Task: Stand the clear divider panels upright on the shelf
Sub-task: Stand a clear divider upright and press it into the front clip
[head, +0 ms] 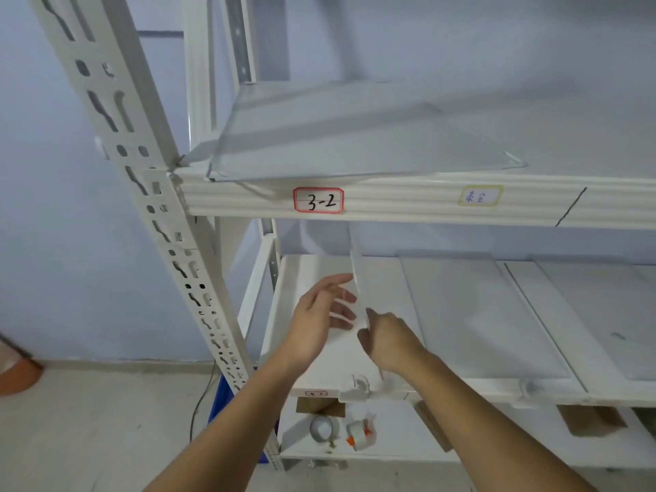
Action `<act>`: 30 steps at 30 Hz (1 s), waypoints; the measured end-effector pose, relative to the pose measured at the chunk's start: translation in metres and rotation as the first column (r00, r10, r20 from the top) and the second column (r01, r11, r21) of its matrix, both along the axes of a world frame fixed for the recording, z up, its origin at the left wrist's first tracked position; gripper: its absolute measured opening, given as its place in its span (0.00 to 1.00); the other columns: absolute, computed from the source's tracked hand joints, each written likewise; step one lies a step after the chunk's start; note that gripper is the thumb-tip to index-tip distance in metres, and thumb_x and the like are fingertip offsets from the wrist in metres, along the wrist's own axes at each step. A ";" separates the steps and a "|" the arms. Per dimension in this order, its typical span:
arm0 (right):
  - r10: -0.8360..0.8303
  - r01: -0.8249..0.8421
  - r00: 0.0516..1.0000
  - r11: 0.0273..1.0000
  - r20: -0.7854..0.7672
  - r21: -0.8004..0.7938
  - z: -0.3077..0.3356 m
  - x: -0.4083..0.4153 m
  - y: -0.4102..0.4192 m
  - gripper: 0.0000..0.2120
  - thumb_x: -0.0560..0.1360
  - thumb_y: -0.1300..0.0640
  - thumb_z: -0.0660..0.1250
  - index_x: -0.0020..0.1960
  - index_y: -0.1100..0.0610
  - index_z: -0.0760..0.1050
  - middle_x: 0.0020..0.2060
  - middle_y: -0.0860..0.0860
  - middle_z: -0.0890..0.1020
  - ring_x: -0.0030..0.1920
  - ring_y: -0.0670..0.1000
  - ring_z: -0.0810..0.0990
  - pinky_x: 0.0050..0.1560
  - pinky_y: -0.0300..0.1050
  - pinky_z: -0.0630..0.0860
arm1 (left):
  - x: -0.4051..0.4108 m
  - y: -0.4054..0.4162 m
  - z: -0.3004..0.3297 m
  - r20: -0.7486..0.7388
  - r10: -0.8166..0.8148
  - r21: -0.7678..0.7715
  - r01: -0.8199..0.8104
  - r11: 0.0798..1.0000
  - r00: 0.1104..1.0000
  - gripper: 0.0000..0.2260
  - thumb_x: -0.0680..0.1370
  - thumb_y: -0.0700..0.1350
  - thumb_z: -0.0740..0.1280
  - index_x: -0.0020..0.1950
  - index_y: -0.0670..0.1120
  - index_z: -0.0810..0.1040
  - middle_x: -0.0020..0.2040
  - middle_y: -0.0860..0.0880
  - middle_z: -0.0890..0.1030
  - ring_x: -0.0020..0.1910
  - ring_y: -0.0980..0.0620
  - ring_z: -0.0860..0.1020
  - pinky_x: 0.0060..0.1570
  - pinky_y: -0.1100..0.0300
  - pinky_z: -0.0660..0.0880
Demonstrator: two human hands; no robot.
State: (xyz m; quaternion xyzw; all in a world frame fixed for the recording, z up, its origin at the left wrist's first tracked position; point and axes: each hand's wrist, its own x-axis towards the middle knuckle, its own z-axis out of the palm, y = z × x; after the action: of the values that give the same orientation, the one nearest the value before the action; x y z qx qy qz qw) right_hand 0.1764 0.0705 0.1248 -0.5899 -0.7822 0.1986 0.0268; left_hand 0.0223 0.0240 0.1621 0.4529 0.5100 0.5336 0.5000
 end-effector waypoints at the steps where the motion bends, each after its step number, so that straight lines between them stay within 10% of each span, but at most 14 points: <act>1: -0.043 0.040 0.995 0.998 -0.089 -0.040 0.005 0.000 0.002 0.16 0.81 0.52 0.58 0.64 0.57 0.74 0.52 0.60 0.83 0.50 0.61 0.83 0.49 0.50 0.81 | -0.003 0.005 -0.009 -0.133 -0.049 -0.011 0.048 0.999 0.990 0.17 0.84 0.37 0.57 0.69 0.51 0.75 0.61 0.41 0.79 0.50 0.43 0.82 0.50 0.53 0.80; 4: -0.139 0.092 0.948 0.981 -0.287 -0.172 0.010 -0.001 0.003 0.17 0.81 0.54 0.59 0.67 0.56 0.76 0.56 0.56 0.84 0.46 0.55 0.84 0.48 0.50 0.83 | -0.004 0.015 -0.045 -0.584 -0.342 -0.230 0.254 0.939 0.736 0.39 0.79 0.39 0.68 0.84 0.54 0.50 0.79 0.47 0.65 0.68 0.46 0.76 0.56 0.61 0.76; 7: -0.175 0.102 0.932 0.967 -0.316 -0.234 0.005 -0.005 -0.002 0.21 0.81 0.51 0.59 0.70 0.59 0.74 0.59 0.58 0.83 0.52 0.57 0.84 0.56 0.53 0.82 | 0.006 0.021 -0.068 -0.620 -0.470 -0.334 0.331 0.882 0.628 0.54 0.75 0.48 0.75 0.82 0.56 0.33 0.76 0.43 0.71 0.66 0.43 0.79 0.63 0.56 0.76; 21: -0.232 0.137 0.910 0.950 -0.342 -0.280 0.000 -0.005 -0.020 0.18 0.81 0.52 0.58 0.65 0.59 0.76 0.51 0.58 0.85 0.50 0.57 0.84 0.54 0.51 0.82 | 0.016 0.032 -0.092 -0.624 -0.459 -0.289 0.359 0.888 0.632 0.58 0.72 0.41 0.77 0.82 0.56 0.33 0.61 0.45 0.82 0.56 0.46 0.82 0.61 0.54 0.78; 24: -0.244 0.127 0.893 0.942 -0.377 -0.310 0.014 -0.004 -0.017 0.17 0.77 0.46 0.59 0.47 0.57 0.79 0.41 0.53 0.86 0.44 0.55 0.86 0.55 0.55 0.82 | 0.021 0.033 -0.092 -0.665 -0.458 -0.351 0.295 0.889 0.590 0.40 0.72 0.37 0.73 0.80 0.41 0.57 0.43 0.53 0.81 0.43 0.54 0.80 0.42 0.71 0.74; 26: -0.249 0.127 0.887 0.942 -0.390 -0.311 0.024 -0.005 -0.012 0.20 0.76 0.42 0.57 0.43 0.57 0.77 0.40 0.54 0.85 0.43 0.56 0.86 0.53 0.57 0.83 | 0.031 0.031 -0.084 -0.730 -0.457 -0.384 0.248 0.889 0.508 0.14 0.74 0.36 0.70 0.58 0.39 0.76 0.38 0.53 0.75 0.40 0.51 0.77 0.35 0.68 0.69; 30: -0.233 0.111 0.909 0.934 -0.345 -0.338 0.031 -0.007 -0.008 0.12 0.82 0.49 0.56 0.45 0.54 0.73 0.46 0.55 0.82 0.49 0.60 0.85 0.58 0.57 0.81 | 0.043 0.026 -0.080 -0.756 -0.434 -0.373 0.223 0.901 0.491 0.04 0.78 0.37 0.64 0.50 0.40 0.77 0.39 0.48 0.75 0.42 0.47 0.75 0.42 0.58 0.71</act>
State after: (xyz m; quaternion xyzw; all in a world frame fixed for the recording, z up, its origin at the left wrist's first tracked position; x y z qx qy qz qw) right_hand 0.1692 0.0621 0.1558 -0.6043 -0.6653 0.4264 0.1018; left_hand 0.0657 0.0498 0.0825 0.6781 0.6433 0.0917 0.3435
